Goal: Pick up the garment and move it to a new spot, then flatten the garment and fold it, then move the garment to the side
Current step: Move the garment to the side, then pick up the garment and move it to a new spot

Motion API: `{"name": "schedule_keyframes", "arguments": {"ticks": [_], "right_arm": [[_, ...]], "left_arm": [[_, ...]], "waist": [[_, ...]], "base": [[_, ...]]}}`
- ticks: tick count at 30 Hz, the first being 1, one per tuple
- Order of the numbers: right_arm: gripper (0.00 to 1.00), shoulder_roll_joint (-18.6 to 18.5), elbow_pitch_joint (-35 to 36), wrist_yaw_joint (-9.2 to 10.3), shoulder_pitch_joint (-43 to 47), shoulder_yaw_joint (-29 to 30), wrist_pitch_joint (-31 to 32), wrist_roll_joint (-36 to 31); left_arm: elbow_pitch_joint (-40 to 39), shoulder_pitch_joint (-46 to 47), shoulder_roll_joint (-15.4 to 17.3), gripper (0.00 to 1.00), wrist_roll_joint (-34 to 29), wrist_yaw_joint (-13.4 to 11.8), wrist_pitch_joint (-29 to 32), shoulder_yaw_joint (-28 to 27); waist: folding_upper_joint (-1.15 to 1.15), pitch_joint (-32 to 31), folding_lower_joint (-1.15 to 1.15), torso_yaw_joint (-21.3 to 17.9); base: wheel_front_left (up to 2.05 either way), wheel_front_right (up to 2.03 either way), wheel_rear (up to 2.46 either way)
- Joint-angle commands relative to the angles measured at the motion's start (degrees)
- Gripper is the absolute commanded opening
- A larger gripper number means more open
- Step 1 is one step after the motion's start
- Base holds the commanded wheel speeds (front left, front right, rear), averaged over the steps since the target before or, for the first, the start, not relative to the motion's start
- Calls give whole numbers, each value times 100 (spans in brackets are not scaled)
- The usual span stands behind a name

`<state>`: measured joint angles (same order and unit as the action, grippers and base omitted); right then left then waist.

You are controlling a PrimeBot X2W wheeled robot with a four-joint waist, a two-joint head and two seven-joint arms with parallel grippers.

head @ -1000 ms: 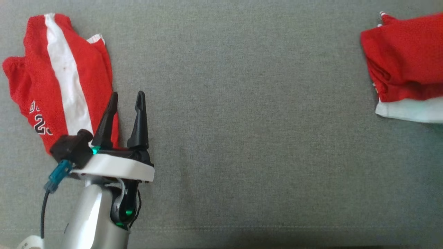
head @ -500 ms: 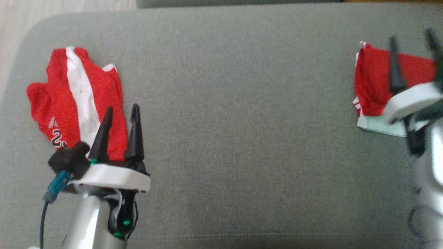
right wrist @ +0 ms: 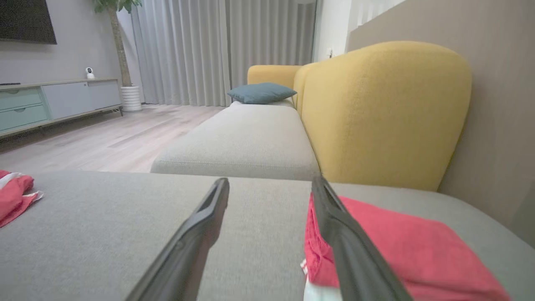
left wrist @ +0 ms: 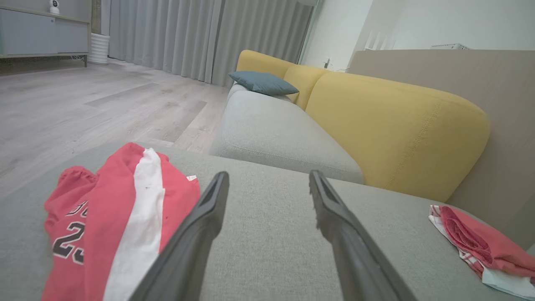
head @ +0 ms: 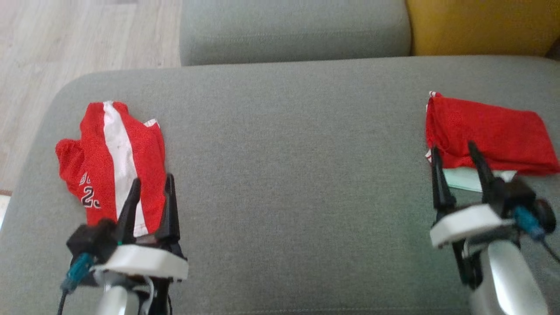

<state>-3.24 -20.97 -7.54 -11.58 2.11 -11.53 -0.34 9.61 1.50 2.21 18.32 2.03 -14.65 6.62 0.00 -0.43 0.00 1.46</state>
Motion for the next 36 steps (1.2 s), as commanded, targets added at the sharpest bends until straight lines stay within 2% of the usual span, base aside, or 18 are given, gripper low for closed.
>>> {"name": "schedule_keyframes", "arguments": {"ticks": [1, 9, 29, 36], "right_arm": [[100, 29, 230, 5, -94, -165, -92, 95], [100, 34, 382, 5, 569, -379, -314, 655], [100, 35, 510, 5, 661, -352, -346, 862], [100, 35, 483, 5, 696, -473, -346, 881]], "left_arm": [[-211, 151, 66, 100, -20, 1, -35, -182], [-308, -205, 66, 100, 37, -64, -35, -132], [-316, -225, 66, 100, -17, -51, -35, -113], [-264, -152, 66, 100, -63, -68, -35, -171]], "waist": [[0, -36, 0, -26], [0, -115, 0, -121], [0, -94, 0, -210], [0, -58, 0, -3]], "base": [[0, 0, 0], [0, 0, 0], [0, 0, 0], [0, 0, 0]]}}
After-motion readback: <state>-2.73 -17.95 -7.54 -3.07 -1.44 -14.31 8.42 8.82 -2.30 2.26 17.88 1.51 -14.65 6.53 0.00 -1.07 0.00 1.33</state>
